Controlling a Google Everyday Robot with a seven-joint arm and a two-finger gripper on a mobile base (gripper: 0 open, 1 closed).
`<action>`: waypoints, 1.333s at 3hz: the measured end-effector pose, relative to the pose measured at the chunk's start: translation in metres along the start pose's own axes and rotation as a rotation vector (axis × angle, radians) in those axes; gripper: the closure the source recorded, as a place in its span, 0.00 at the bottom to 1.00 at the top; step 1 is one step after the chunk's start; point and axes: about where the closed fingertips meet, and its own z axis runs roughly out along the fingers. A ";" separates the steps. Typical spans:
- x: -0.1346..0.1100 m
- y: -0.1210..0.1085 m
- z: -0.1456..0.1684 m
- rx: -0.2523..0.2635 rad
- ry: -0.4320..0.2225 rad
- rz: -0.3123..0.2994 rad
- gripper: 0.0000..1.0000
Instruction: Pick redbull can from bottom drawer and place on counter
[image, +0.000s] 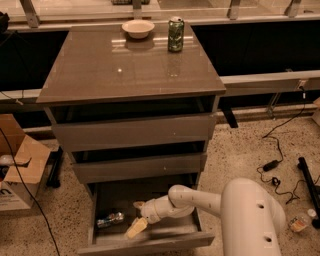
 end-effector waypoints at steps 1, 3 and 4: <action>0.011 -0.041 0.017 0.055 -0.027 0.023 0.00; 0.003 -0.044 0.029 0.060 0.013 -0.007 0.00; -0.005 -0.065 0.053 0.151 0.043 -0.041 0.00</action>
Offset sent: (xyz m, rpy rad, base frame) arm 0.0226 0.0066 -0.0294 -0.0020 -0.0021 -0.0508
